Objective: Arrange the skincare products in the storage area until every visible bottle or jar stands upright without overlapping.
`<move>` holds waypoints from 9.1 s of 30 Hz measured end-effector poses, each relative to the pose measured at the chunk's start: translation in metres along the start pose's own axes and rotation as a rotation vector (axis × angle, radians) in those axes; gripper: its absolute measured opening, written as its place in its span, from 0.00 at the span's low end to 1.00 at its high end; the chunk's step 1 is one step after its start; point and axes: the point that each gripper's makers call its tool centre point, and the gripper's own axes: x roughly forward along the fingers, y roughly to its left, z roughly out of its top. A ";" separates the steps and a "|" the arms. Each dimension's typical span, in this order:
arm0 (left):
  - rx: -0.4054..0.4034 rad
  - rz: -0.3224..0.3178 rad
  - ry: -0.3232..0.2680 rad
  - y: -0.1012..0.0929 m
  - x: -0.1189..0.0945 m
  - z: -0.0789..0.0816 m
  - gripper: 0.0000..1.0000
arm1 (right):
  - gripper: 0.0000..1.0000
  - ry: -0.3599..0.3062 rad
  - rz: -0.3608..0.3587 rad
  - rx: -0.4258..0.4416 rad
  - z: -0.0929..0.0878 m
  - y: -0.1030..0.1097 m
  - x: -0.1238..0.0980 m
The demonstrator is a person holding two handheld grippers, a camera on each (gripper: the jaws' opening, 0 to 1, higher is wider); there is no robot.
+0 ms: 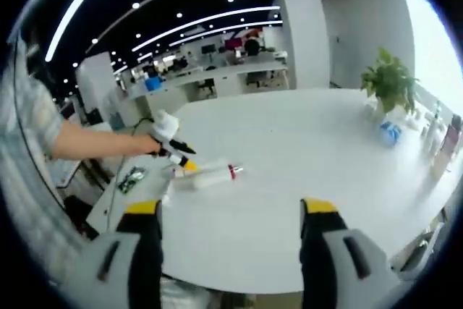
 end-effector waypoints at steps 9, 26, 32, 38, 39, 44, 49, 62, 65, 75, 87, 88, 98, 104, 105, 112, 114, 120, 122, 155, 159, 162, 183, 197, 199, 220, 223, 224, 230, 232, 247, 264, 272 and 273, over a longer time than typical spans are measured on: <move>0.043 -0.037 0.086 -0.005 0.025 -0.014 0.48 | 0.74 -0.027 -0.048 0.004 0.007 -0.005 -0.007; 0.015 0.002 0.068 -0.002 0.027 -0.013 0.33 | 0.73 -0.024 -0.094 0.018 0.003 -0.004 -0.012; -0.006 0.016 0.025 0.000 0.027 -0.012 0.31 | 0.73 -0.009 -0.083 0.014 -0.003 0.000 -0.013; -0.057 0.061 -0.016 0.002 0.028 -0.011 0.28 | 0.73 -0.018 -0.091 0.027 -0.004 -0.002 -0.016; -0.055 0.063 -0.015 0.002 0.028 -0.011 0.28 | 0.73 -0.021 -0.095 0.026 -0.003 -0.003 -0.017; -0.086 0.060 -0.002 0.002 0.027 -0.009 0.26 | 0.73 -0.024 -0.102 0.033 -0.005 -0.004 -0.021; -0.154 0.039 -0.051 -0.003 0.024 0.000 0.26 | 0.73 -0.023 -0.099 0.036 -0.008 -0.001 -0.023; -0.249 0.050 -0.297 0.001 -0.036 0.044 0.26 | 0.73 -0.043 0.009 0.045 0.001 0.026 0.001; -0.243 0.050 -0.326 -0.002 -0.052 0.046 0.26 | 0.73 -0.042 0.055 0.022 0.005 0.039 0.011; -0.292 0.032 -0.462 -0.040 -0.108 0.041 0.26 | 0.73 -0.017 0.197 -0.045 0.009 0.083 0.040; -0.346 0.008 -0.580 -0.097 -0.159 0.019 0.26 | 0.73 -0.016 0.346 0.037 0.010 0.121 0.071; -0.358 0.002 -0.594 -0.100 -0.162 0.018 0.26 | 0.73 -0.017 0.349 0.040 0.010 0.122 0.072; -0.379 -0.003 -0.666 -0.124 -0.188 0.011 0.26 | 0.69 -0.027 0.421 0.146 0.021 0.141 0.091; -0.353 -0.010 -0.668 -0.145 -0.192 0.006 0.26 | 0.63 -0.044 0.454 0.202 0.032 0.147 0.099; -0.346 -0.017 -0.667 -0.149 -0.191 0.005 0.26 | 0.62 -0.047 0.458 0.204 0.034 0.149 0.100; -0.281 -0.076 -0.666 -0.180 -0.189 0.003 0.26 | 0.54 -0.052 0.492 0.246 0.038 0.160 0.109; -0.261 -0.084 -0.665 -0.187 -0.189 0.004 0.26 | 0.54 -0.050 0.486 0.254 0.037 0.160 0.111; -0.212 -0.095 -0.652 -0.202 -0.188 0.005 0.27 | 0.46 -0.030 0.489 0.319 0.034 0.159 0.115; -0.196 -0.091 -0.643 -0.204 -0.186 0.004 0.27 | 0.42 -0.027 0.486 0.332 0.034 0.158 0.115; -0.028 -0.077 -0.572 -0.209 -0.168 -0.011 0.29 | 0.08 0.026 0.513 0.140 0.025 0.178 0.120; -0.060 -0.100 -0.567 -0.207 -0.165 -0.021 0.30 | 0.08 0.058 0.540 0.077 0.017 0.190 0.125; -0.075 -0.117 -0.558 -0.207 -0.162 -0.027 0.30 | 0.08 0.077 0.555 -0.025 0.009 0.198 0.126; -0.097 -0.191 -0.422 -0.209 -0.142 -0.072 0.32 | 0.08 0.186 0.690 -0.351 -0.025 0.236 0.129; -0.088 -0.173 -0.400 -0.208 -0.136 -0.084 0.32 | 0.07 0.210 0.698 -0.392 -0.029 0.232 0.130; -0.107 -0.171 -0.408 -0.207 -0.137 -0.083 0.32 | 0.07 0.202 0.691 -0.371 -0.026 0.229 0.131; -0.165 -0.130 -0.407 -0.199 -0.142 -0.100 0.33 | 0.08 0.252 0.641 -0.492 -0.047 0.183 0.156; -0.171 -0.122 -0.402 -0.198 -0.142 -0.104 0.33 | 0.08 0.249 0.646 -0.502 -0.047 0.182 0.160; -0.174 -0.119 -0.401 -0.197 -0.143 -0.106 0.33 | 0.08 0.245 0.649 -0.509 -0.047 0.182 0.162; -0.193 -0.108 -0.399 -0.195 -0.143 -0.109 0.32 | 0.08 0.227 0.671 -0.543 -0.046 0.185 0.173; -0.188 -0.104 -0.394 -0.195 -0.143 -0.110 0.32 | 0.08 0.223 0.676 -0.546 -0.046 0.186 0.175; -0.185 -0.040 -0.388 -0.190 -0.153 -0.114 0.31 | 0.08 0.187 0.734 -0.619 -0.049 0.192 0.187; -0.227 -0.026 -0.379 -0.198 -0.157 -0.130 0.31 | 0.09 0.153 0.785 -0.630 -0.052 0.200 0.189; -0.246 -0.024 -0.377 -0.203 -0.155 -0.136 0.30 | 0.10 0.167 0.816 -0.625 -0.053 0.197 0.187; -0.246 -0.025 -0.379 -0.203 -0.155 -0.136 0.30 | 0.10 0.167 0.823 -0.632 -0.053 0.198 0.186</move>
